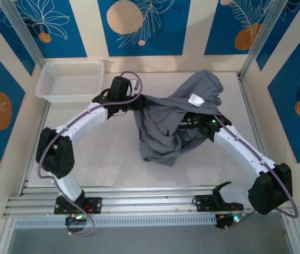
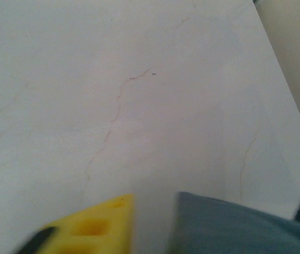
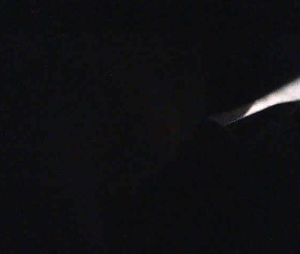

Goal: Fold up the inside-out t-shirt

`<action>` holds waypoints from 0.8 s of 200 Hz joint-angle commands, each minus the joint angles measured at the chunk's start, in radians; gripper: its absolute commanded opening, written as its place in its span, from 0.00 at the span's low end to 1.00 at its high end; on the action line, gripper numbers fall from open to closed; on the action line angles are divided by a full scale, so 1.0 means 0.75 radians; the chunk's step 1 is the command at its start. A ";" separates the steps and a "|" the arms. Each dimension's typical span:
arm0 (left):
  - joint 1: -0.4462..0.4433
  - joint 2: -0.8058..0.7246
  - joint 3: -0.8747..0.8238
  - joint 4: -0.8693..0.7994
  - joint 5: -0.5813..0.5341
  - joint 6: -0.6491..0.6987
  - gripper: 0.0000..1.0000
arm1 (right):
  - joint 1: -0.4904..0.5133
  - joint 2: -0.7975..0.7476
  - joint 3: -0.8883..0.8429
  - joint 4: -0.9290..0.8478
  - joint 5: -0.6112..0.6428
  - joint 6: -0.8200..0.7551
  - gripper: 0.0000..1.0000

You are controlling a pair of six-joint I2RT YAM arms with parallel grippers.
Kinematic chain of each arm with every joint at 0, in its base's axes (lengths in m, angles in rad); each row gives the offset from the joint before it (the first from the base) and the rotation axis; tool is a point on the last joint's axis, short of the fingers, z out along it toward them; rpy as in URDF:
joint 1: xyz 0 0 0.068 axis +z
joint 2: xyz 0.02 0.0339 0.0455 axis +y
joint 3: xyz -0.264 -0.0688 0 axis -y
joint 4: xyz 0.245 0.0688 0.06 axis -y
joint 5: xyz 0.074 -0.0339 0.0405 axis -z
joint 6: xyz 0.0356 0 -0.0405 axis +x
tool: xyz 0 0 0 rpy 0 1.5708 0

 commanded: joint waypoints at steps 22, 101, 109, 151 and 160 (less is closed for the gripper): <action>0.095 -0.239 -0.111 0.217 0.173 0.057 0.78 | -0.018 0.048 0.177 -0.133 0.293 -0.059 0.00; -0.149 -0.396 0.173 -0.097 0.826 0.707 0.98 | 0.002 0.288 0.265 -0.244 0.355 -0.057 0.00; -0.189 -0.364 0.214 -0.126 0.812 0.737 0.99 | 0.012 0.298 0.274 -0.251 0.351 -0.061 0.00; -0.352 -0.134 0.464 -0.194 0.722 0.777 0.99 | 0.076 0.337 0.315 -0.278 0.370 -0.076 0.00; -0.372 -0.096 0.502 -0.222 0.702 0.790 0.96 | 0.079 0.339 0.315 -0.284 0.380 -0.072 0.00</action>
